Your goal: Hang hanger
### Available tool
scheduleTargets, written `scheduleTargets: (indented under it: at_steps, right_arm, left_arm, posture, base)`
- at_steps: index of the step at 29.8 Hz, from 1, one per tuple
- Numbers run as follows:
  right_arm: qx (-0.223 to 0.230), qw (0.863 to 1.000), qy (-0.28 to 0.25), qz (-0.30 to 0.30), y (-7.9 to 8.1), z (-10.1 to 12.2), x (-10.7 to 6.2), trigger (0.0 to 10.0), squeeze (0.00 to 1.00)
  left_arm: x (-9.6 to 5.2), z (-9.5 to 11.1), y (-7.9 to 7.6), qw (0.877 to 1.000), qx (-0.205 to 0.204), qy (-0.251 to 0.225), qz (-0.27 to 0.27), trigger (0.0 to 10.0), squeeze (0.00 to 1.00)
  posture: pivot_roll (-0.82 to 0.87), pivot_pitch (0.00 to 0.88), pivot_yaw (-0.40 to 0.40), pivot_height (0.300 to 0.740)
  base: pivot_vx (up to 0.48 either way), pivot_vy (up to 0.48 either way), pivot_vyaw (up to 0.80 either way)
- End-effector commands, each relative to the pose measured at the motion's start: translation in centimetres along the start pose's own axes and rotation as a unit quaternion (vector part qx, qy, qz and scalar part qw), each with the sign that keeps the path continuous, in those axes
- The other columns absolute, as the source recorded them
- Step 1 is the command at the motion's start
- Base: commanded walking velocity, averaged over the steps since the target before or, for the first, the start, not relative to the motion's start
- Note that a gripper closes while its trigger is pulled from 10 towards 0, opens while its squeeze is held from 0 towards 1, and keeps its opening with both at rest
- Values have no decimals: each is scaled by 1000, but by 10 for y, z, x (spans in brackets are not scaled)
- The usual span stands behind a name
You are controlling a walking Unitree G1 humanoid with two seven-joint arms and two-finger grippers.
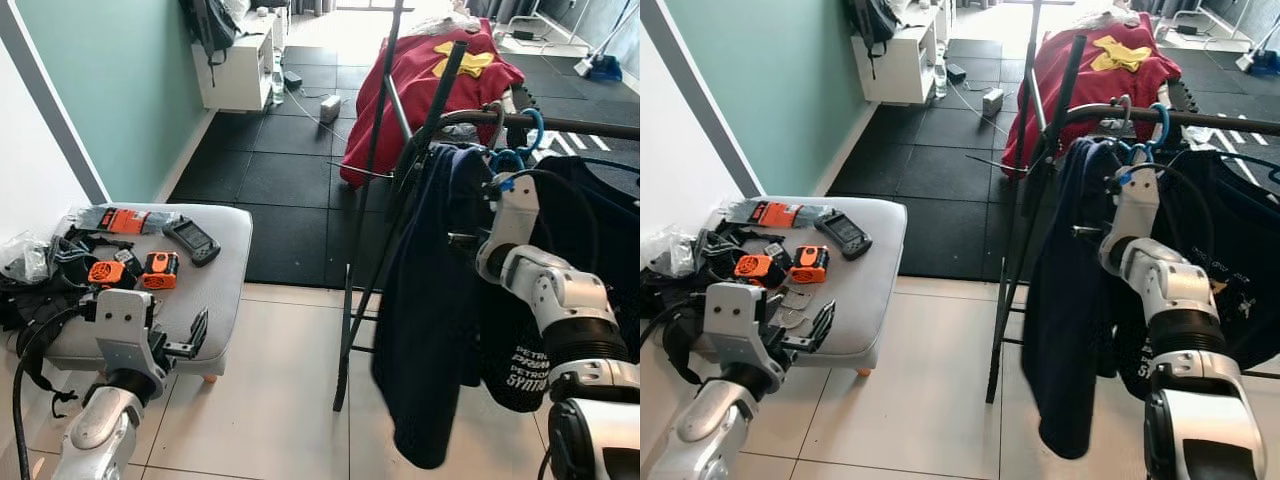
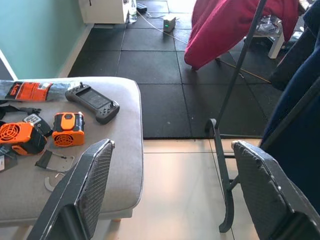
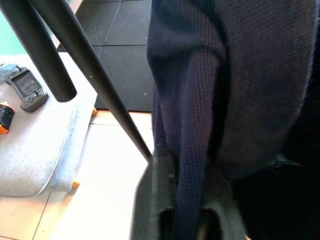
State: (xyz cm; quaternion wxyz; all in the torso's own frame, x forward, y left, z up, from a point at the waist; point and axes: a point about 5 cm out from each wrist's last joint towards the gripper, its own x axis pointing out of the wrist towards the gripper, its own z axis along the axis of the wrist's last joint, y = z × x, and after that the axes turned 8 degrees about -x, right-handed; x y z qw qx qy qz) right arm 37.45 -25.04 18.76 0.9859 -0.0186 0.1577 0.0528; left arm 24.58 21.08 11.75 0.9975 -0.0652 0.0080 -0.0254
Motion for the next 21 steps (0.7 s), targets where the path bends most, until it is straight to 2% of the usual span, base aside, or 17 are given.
scheduleTargets:
  at_steps: [1, 3, 4, 5, 6, 7, 8, 10, 13, 16, 18, 20, 21]
  right_arm:
    - [3, 1000, 12, 1, 1, -10, 0, 10000, 1000]
    - [14, 999, -51, 11, 8, -19, -7, 10000, 1000]
    - [14, 999, -51, 11, 8, -19, -7, 10000, 1000]
    - [19, 996, -90, 15, 13, -20, -13, 10000, 1000]
    - [19, 996, -90, 15, 13, -20, -13, 10000, 1000]
    - [10, 991, -129, 20, 19, -20, -22, 10000, 1000]
    - [10, 991, -129, 20, 19, -20, -22, 10000, 1000]
    - [-11, 985, -171, 26, 30, -23, -36, 10000, 1000]
    - [-20, 982, -184, 24, 34, -25, -41, 10000, 1000]
    - [-77, 974, -211, 2, 37, -33, -59, 10000, 1000]
    - [-107, 972, -211, -8, 36, -41, -64, 10000, 1000]
    - [-112, 972, -206, -18, 33, -46, -67, 10000, 1000]
    - [-120, 975, -187, -34, 27, -59, -70, 10000, 1000]
  left_arm:
    - [-2, -9, 0, 1000, -1, 20, 5, 10000, 0]
    - [-4, -15, -1, 1000, -13, 25, 10, 10000, 0]
    - [-4, -15, -1, 1000, -13, 25, 10, 10000, 0]
    - [-5, -18, 0, 999, -25, 26, 15, 10000, 0]
    - [-5, -18, 0, 999, -25, 26, 15, 10000, 0]
    - [-5, -20, 1, 999, -33, 28, 25, 10000, 0]
    - [-5, -20, 1, 999, -33, 28, 25, 10000, 0]
    - [-6, -22, 5, 998, -44, 31, 42, 10000, 0]
    - [-6, -23, 6, 997, -49, 31, 47, 10000, 0]
    - [-6, -25, 10, 997, -45, 33, 52, 10000, 0]
    - [-6, -25, 11, 997, -47, 31, 53, 10000, 0]
    - [-7, -25, 12, 997, -50, 30, 56, 10000, 0]
    - [-9, -26, 14, 996, -51, 28, 63, 10000, 0]
  posture:
    - [-77, 131, 4, 740]
    - [-86, 128, -4, 740]
    - [-86, 128, -4, 740]
    - [-94, 129, 0, 740]
    - [-94, 129, 0, 740]
    - [-99, 132, 7, 740]
    - [-99, 132, 7, 740]
    - [-108, 133, 18, 740]
    - [-108, 133, 20, 740]
    - [-114, 130, 29, 740]
    - [-117, 124, 29, 740]
    - [-117, 121, 27, 740]
    - [-114, 118, 24, 740]
  base:
    - [0, 0, 0]
    - [0, 0, 0]
    - [0, 0, 0]
    - [0, 0, 0]
    - [0, 0, 0]
    - [0, 0, 0]
    - [0, 0, 0]
    - [0, 0, 0]
    - [0, 0, 0]
    - [0, 0, 0]
    - [0, 0, 0]
    - [0, 0, 0]
    - [0, 0, 0]
